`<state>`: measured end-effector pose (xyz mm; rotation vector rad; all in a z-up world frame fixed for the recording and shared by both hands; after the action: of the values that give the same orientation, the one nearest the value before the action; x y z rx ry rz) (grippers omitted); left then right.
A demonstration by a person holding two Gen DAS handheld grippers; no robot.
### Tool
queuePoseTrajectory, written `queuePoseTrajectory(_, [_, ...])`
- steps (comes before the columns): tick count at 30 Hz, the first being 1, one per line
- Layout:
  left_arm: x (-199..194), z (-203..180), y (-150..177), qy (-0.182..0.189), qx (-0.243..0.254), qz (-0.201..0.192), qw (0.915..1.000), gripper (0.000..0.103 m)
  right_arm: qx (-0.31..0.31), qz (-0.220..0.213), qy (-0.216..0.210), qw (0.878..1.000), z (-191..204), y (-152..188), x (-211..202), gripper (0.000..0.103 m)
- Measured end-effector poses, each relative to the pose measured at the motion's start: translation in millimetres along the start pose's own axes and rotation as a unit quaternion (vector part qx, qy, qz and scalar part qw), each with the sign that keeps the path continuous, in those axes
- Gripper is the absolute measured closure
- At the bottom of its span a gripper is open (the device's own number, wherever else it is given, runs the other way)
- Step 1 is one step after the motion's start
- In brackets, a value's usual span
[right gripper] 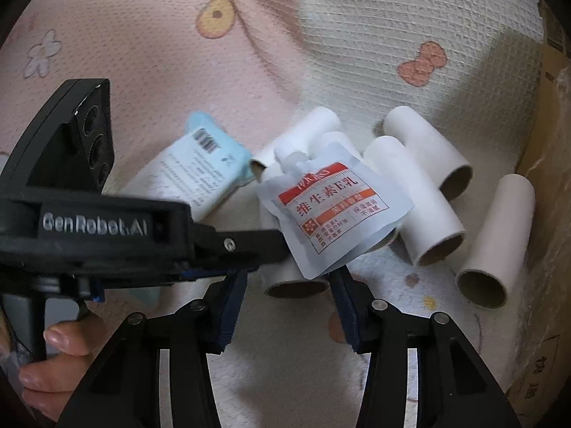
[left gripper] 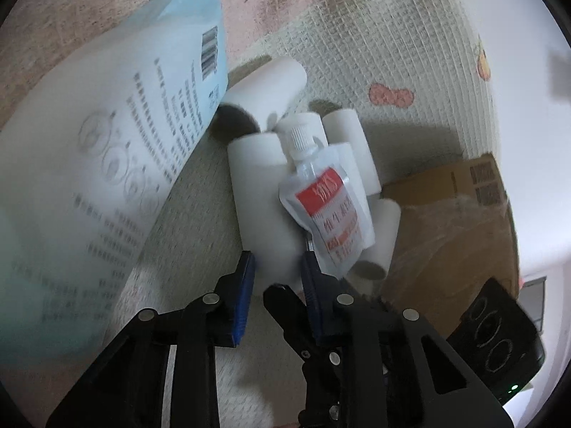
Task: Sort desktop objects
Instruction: 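Position the open right tool around an upright white cardboard tube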
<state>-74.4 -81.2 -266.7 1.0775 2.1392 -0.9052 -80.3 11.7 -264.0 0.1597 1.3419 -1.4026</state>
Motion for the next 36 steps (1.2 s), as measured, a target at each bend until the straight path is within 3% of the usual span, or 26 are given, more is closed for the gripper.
queuePoseTrajectory(6, [-11.9,0.3,11.9,-0.024,0.006,-0.011,0.9996,0.075,-0.027,0.000,-0.006,1.000,17.0,6.6,-2.2,0.059])
queuePoseTrajectory(16, [-23.0,4.6,24.9,-0.014,-0.004,-0.004,0.9999,0.075,-0.055,0.002,-0.002,0.998,31.9,30.7,-22.4,0.063])
queuePoseTrajectory(21, [-30.8,5.3,13.0,-0.024,0.009,-0.022,0.9994,0.075,-0.053,-0.016,0.008,0.998,28.2,25.5,-29.1,0.063])
queuePoseTrajectory(24, [-35.6,4.9,1.5,-0.033,0.014,-0.034,0.9988,0.082,-0.045,-0.027,0.008,0.999,19.1,14.2,-24.3,0.063])
queuePoseTrajectory(29, [-36.3,-9.1,-24.4,-0.024,0.027,-0.052,0.9980,0.083,-0.039,-0.034,0.023,0.998,11.5,6.1,-24.2,0.063])
queuePoseTrajectory(32, [-27.1,-13.0,-36.5,-0.041,0.033,-0.048,0.9975,0.083,-0.027,-0.037,0.029,0.999,4.4,0.2,-23.0,0.063])
queuePoseTrajectory(36, [-17.1,-12.8,-39.6,-0.026,0.023,-0.038,0.9987,0.082,-0.007,-0.048,0.034,0.998,-4.4,-6.7,-25.9,0.063])
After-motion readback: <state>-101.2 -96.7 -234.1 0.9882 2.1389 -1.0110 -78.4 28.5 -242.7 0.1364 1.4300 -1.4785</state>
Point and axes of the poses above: each gripper's, at about its wrist camera, not at the fingertips, and x roughly the way its jaws point, z to its left, y to its underside, the point moved 7 cm from there along x, roughly the way its jaws point, and after that the axes turned 8 degrees about x, right-handed, at the moved point
